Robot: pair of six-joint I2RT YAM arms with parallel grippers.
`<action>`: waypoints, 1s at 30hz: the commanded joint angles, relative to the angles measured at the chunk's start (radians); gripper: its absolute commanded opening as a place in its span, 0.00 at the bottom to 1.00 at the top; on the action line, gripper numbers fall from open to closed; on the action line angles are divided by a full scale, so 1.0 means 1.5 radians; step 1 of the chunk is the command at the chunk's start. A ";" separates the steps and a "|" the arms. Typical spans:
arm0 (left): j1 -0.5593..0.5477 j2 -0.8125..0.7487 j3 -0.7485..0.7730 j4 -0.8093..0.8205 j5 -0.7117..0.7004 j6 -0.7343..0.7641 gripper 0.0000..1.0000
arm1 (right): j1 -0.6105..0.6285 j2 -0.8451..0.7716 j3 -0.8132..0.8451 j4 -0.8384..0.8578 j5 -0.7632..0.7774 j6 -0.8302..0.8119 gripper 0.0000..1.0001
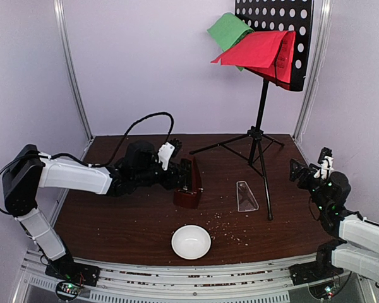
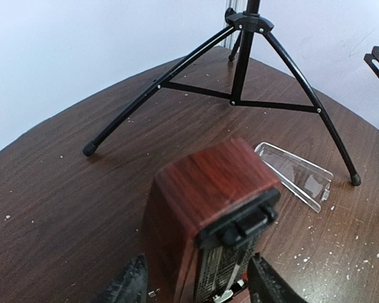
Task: Pack up the instrument practice props
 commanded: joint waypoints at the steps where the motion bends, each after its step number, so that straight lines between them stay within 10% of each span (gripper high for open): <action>1: -0.003 -0.057 -0.064 0.099 0.005 -0.043 0.67 | -0.003 -0.022 -0.017 0.019 -0.001 -0.006 1.00; 12: 0.007 -0.088 -0.137 0.088 0.059 -0.167 0.86 | -0.004 0.004 0.047 -0.012 -0.170 0.065 1.00; 30: 0.060 0.050 -0.126 0.180 0.166 -0.275 0.88 | -0.004 -0.069 0.119 -0.186 -0.230 0.108 1.00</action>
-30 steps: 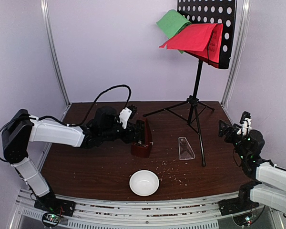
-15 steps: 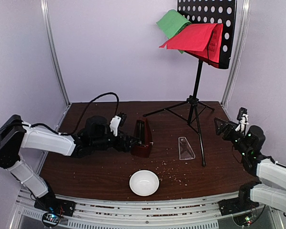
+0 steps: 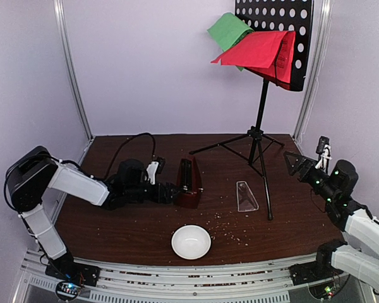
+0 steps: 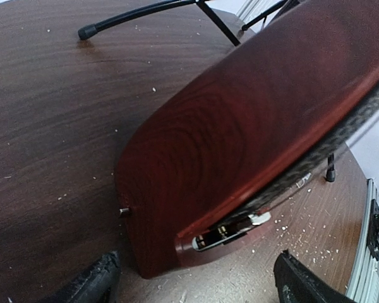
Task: Pack up the instrument practice props
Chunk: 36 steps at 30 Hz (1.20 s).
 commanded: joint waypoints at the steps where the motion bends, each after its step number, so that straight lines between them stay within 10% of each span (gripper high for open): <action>1: 0.005 0.028 0.029 0.058 0.041 -0.018 0.87 | -0.003 -0.004 0.017 -0.030 -0.019 -0.001 1.00; 19: -0.046 0.087 0.082 0.061 0.096 -0.020 0.84 | -0.002 0.036 0.038 -0.060 -0.048 -0.019 1.00; 29: -0.067 0.028 0.061 0.078 0.046 -0.014 0.84 | 0.061 0.101 0.104 -0.165 -0.036 -0.017 0.78; 36: -0.072 -0.084 0.024 0.066 -0.053 0.004 0.84 | 0.220 0.215 0.170 -0.259 0.167 -0.051 0.66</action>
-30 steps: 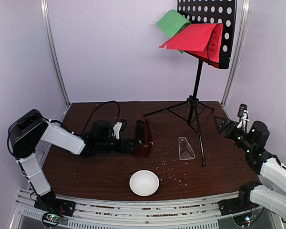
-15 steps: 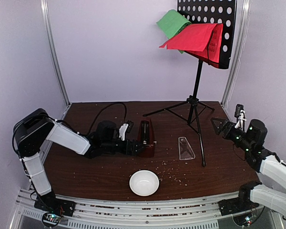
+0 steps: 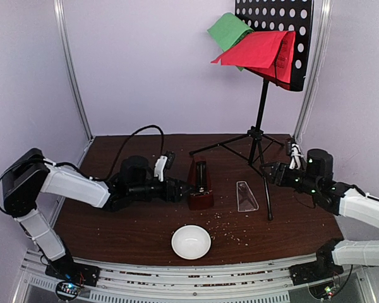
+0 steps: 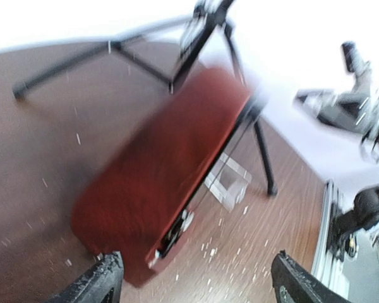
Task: Pack up the instrument practice props
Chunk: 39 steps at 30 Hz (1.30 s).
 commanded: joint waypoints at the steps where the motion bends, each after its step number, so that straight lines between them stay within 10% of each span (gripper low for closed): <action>1: -0.004 -0.073 -0.006 0.015 -0.081 0.024 0.85 | 0.073 0.079 0.064 -0.094 0.155 -0.030 0.63; 13: -0.019 -0.110 -0.012 -0.030 -0.156 0.038 0.84 | 0.161 0.311 0.191 -0.210 0.281 -0.037 0.54; 39: -0.020 -0.118 -0.034 -0.050 -0.187 0.030 0.85 | 0.191 0.451 0.204 -0.221 0.379 0.047 0.30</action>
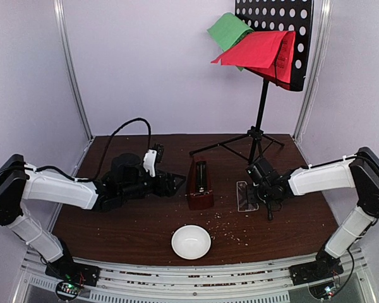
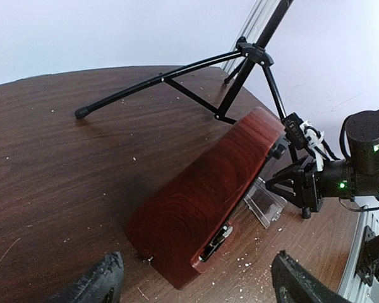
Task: Pack up the instrument practice props
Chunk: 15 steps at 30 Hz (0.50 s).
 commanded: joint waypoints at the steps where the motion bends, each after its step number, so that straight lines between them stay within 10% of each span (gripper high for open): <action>1: -0.003 -0.011 -0.007 0.007 -0.011 0.002 0.85 | 0.006 0.017 -0.003 0.014 0.004 0.018 0.29; 15: -0.003 -0.028 -0.014 -0.012 -0.036 0.004 0.85 | 0.010 0.035 -0.016 0.041 -0.011 0.034 0.16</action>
